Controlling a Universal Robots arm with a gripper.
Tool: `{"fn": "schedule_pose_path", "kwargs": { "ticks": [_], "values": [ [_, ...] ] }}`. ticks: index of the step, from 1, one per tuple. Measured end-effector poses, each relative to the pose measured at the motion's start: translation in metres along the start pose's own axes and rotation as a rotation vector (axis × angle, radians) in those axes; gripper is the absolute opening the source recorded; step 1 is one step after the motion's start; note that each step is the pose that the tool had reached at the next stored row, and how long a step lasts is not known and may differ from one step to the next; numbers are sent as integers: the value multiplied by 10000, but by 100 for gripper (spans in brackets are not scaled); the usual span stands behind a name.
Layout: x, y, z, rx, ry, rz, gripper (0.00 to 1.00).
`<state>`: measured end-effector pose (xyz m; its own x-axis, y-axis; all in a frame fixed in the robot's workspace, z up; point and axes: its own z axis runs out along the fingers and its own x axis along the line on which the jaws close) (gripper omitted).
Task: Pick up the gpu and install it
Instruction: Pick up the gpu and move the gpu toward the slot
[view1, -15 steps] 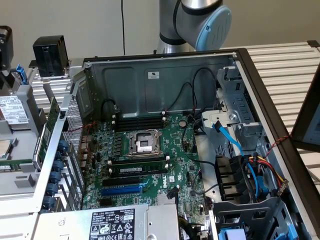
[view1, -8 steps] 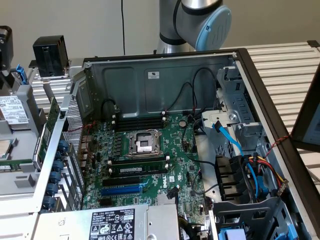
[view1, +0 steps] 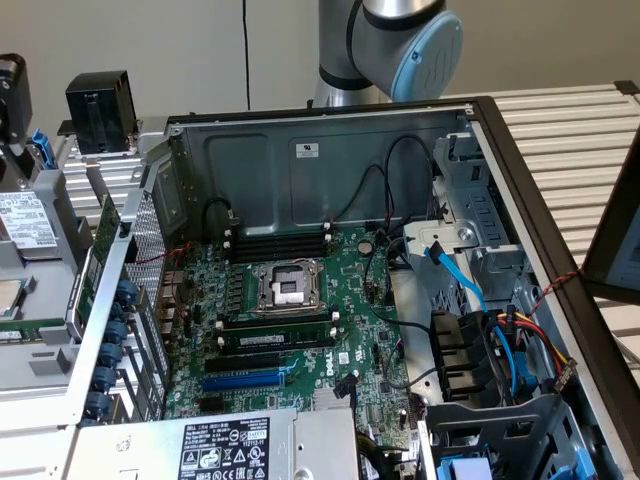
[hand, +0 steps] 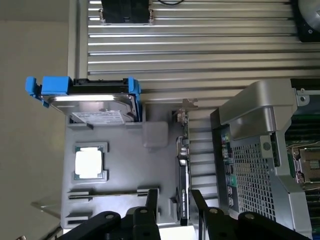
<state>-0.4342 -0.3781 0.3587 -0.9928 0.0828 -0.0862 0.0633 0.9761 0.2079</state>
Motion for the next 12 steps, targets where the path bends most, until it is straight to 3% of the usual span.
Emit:
{"fn": "schedule_pose_path", "kwargs": {
  "ticks": [4,8,12],
  "values": [
    [6,-2,57,26,-32,56,39],
    [10,-3,96,127,-61,157,39],
    [15,-8,154,164,-95,294,39]
  ]
}}
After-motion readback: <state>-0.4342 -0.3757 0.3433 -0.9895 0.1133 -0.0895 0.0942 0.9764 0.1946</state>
